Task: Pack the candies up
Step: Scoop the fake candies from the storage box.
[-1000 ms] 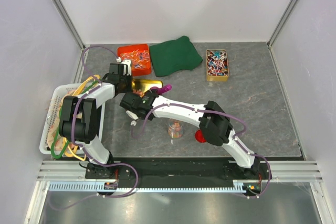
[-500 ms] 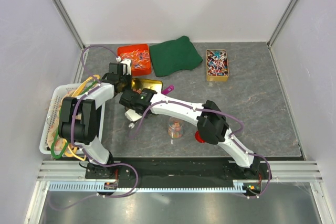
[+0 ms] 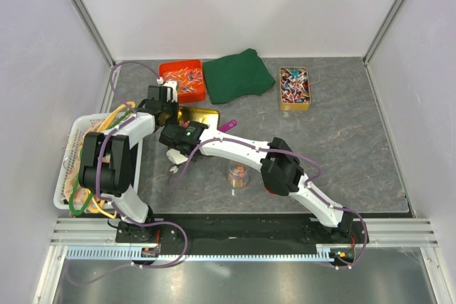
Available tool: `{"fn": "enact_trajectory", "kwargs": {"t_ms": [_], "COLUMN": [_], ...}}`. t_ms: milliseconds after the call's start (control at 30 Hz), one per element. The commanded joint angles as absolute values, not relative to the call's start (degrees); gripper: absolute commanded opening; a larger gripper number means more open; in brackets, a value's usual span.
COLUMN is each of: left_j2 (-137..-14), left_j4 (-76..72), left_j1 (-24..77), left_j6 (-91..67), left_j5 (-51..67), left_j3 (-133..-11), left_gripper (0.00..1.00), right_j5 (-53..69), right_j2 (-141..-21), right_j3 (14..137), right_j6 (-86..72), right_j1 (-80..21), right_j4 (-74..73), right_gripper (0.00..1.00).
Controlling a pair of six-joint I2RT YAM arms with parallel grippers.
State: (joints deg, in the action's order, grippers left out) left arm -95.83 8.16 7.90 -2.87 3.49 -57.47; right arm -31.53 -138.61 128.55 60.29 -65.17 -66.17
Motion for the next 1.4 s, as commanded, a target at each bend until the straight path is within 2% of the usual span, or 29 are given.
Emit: {"fn": "enact_trajectory", "kwargs": {"t_ms": [0,267,600,1033,1367], "left_j2": [-93.34,-94.48,-94.48,-94.48,-94.22], "left_j4": [6.41,6.07,5.63,5.54,5.71], "left_j1": [8.17,8.26,8.17,8.17,8.26], "left_j6": [-5.36,-5.62,-5.45,-5.45,-5.54], "left_j5": [1.5,2.02,2.02,1.58,0.18], "left_j3": [-59.59,-59.5,-59.33,-59.24,-59.33], "left_gripper": [0.02,0.02,0.02,0.02,0.02], "right_j5": [-31.19,-41.91,-45.79,-53.07,-54.76], "right_j2": [-140.63,-133.52,-129.55,-134.47,-139.13], "right_j3": [132.09,130.17,130.17,124.8,125.86], "right_j6": [57.65,63.19,64.86,68.81,71.81], "right_j1": [-67.5,-67.41,-64.78,-62.49,-66.18], "right_j4": [-68.73,-65.39,-63.72,-58.27,-56.6], "right_gripper": [0.0,0.0,0.0,0.0,0.0]}}
